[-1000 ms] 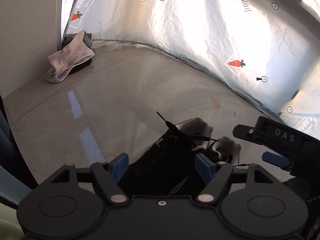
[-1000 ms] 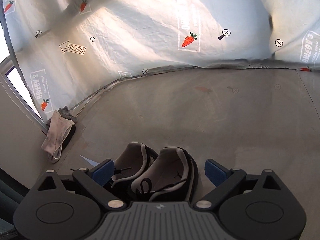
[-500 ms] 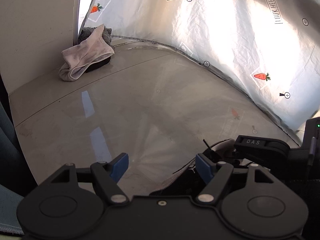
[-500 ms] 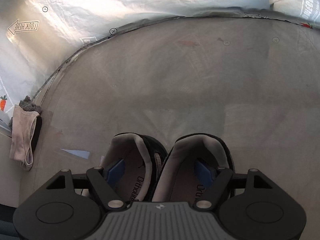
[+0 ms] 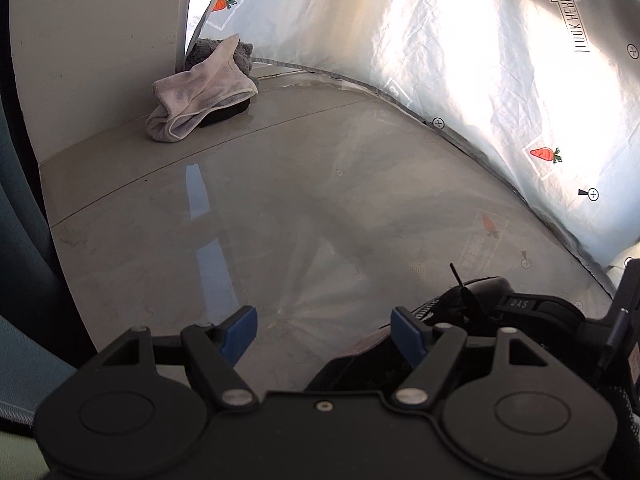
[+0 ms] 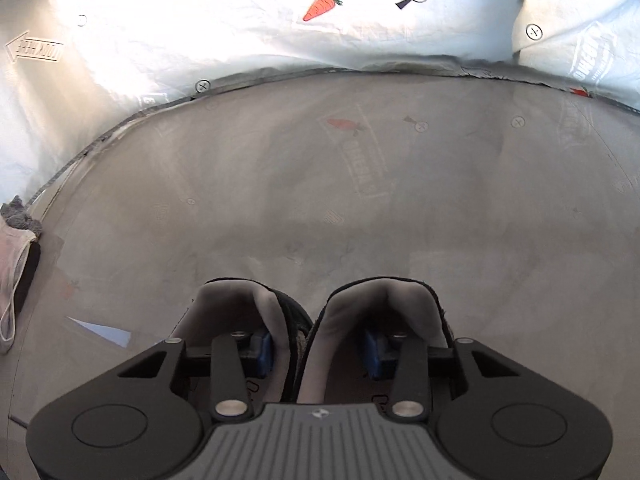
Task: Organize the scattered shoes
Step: 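Grasp both black Puma sneakers by their heel collars with the right gripper, then carry the black Puma sneaker pair with the right gripper toward the slides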
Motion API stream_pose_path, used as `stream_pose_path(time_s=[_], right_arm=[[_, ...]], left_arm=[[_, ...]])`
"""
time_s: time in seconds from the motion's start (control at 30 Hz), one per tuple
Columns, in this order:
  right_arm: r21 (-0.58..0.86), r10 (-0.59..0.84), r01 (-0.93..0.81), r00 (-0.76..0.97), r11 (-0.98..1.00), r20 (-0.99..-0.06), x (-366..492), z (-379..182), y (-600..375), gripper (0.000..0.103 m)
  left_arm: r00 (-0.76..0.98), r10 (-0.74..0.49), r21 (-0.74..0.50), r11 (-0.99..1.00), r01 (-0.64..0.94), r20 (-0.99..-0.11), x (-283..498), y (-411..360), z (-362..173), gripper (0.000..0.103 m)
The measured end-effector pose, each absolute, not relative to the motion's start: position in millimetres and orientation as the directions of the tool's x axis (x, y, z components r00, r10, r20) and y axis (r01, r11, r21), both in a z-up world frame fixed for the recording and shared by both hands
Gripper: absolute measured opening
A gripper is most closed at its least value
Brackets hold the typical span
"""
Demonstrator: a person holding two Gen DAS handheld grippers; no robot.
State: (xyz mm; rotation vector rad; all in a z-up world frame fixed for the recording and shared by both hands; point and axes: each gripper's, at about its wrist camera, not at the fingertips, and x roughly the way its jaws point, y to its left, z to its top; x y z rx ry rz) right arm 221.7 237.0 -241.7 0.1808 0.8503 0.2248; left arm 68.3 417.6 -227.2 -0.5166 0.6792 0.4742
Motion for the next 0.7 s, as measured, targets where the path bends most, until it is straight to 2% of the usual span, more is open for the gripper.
stream_pose_path(time_s=[0.2,0.53,0.7], right_arm=[[0.278,0.302,-0.165,0.759,0.946,-0.576,193.9,-229.1,202.6,0.039],[0.15,0.228,-0.19,0.926,0.97,-0.301,157.6,-179.7,139.9,0.039],[0.084,0.196,-0.186,0.97,0.979,-0.144,139.4,-154.9,108.5,0.036]], left_arm=[[0.704,0.248,-0.278,0.793,-0.542,-0.665,59.4,403.4,-217.3,0.074],[0.739,0.222,-0.283,0.824,-0.491,-0.636,54.7,374.3,-203.4,0.074],[0.775,0.192,-0.271,0.864,-0.425,-0.603,54.4,346.3,-190.2,0.074]])
